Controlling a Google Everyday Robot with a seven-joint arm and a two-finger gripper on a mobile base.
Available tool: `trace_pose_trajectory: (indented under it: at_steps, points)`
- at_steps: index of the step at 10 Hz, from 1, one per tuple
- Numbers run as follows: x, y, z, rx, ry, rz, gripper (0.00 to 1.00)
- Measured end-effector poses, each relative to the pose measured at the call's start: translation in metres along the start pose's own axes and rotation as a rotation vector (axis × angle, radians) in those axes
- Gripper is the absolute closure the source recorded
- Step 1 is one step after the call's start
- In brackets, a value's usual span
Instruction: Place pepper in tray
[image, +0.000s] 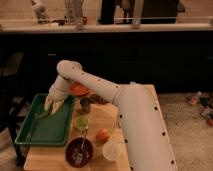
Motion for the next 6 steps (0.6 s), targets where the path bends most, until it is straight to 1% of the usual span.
trace_pose_trajectory:
  at_steps: [1,3,5,6]
  points:
    - [0.004,0.007,0.007,-0.028,0.024,0.000,1.00]
    - [0.011,0.015,0.018,-0.072,0.087,0.005,1.00]
    - [0.019,0.025,0.026,-0.105,0.127,0.016,1.00]
    - [0.023,0.030,0.028,-0.114,0.139,0.022,1.00]
